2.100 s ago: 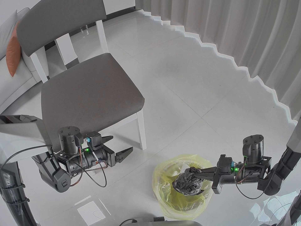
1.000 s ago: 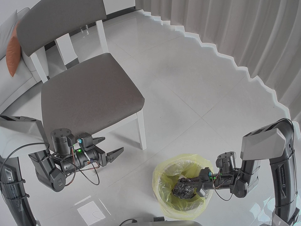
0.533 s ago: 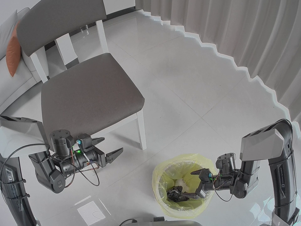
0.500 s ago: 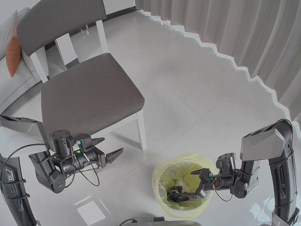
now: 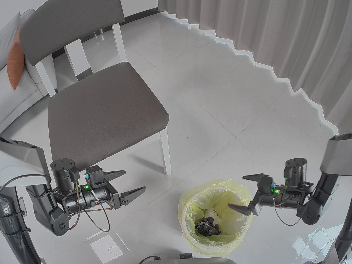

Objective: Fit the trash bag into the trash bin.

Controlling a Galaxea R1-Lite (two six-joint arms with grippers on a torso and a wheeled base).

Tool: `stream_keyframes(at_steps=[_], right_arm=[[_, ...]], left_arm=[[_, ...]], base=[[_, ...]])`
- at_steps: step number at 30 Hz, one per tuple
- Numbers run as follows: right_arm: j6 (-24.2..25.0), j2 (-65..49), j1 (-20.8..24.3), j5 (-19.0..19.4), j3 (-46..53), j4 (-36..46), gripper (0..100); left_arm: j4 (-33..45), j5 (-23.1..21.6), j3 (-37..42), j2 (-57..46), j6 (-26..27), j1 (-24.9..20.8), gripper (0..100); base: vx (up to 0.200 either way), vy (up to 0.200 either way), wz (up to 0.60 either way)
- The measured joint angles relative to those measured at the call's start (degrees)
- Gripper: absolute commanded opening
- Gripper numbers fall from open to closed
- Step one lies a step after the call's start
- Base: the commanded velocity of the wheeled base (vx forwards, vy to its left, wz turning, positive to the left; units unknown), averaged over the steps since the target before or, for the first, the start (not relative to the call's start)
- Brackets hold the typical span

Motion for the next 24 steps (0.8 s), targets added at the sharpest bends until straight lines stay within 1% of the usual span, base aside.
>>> stream_keyframes(at_steps=[4, 7, 8, 11, 15, 16, 17, 20, 21, 24], right_arm=[[3.4, -9.7, -1.0, -4.0, 3.9, -0.1, 100], [6.4, -17.7, -1.6, -7.3, 6.8, 0.0, 100], [8.2, -23.0, -2.0, -9.6, 8.5, 0.0, 100], [10.5, -31.7, -3.1, -13.1, 11.5, 0.2, 100], [12.3, -42.6, -4.6, -16.0, 14.8, 1.9, 100], [12.7, -45.1, -4.9, -16.5, 15.4, 2.9, 100], [13.4, -51.1, -5.8, -17.3, 16.4, 5.9, 100], [14.4, -59.6, -7.6, -17.9, 17.5, 11.4, 100], [15.5, -65.1, -9.0, -17.9, 18.0, 15.1, 100], [17.9, -72.9, -11.1, -17.6, 18.6, 21.1, 100]], left_arm=[[-1.3, -2.1, 4.1, -2.9, -0.2, 0.0, 100], [-1.9, -2.8, 6.8, -5.8, -0.2, -0.1, 100], [-2.0, -3.0, 8.2, -8.0, -0.3, -0.1, 100], [-2.1, -2.6, 10.1, -12.0, -0.4, 0.0, 100], [-2.0, -0.5, 12.4, -17.3, -0.6, 0.5, 100], [-2.0, 0.0, 12.8, -18.5, -0.7, 0.6, 100], [-2.0, 1.0, 13.7, -21.5, -1.4, 1.1, 100], [-0.4, 2.4, 14.6, -27.0, -2.6, 1.8, 100], [1.7, 3.2, 15.0, -31.3, -3.3, 2.4, 100], [7.4, 4.2, 15.4, -38.8, -4.0, 3.4, 100]], base=[[0.0, 0.0, 0.0], [0.0, 0.0, 0.0], [0.0, 0.0, 0.0], [0.0, 0.0, 0.0], [0.0, 0.0, 0.0], [0.0, 0.0, 0.0], [0.0, 0.0, 0.0], [0.0, 0.0, 0.0], [0.0, 0.0, 0.0], [0.0, 0.0, 0.0]])
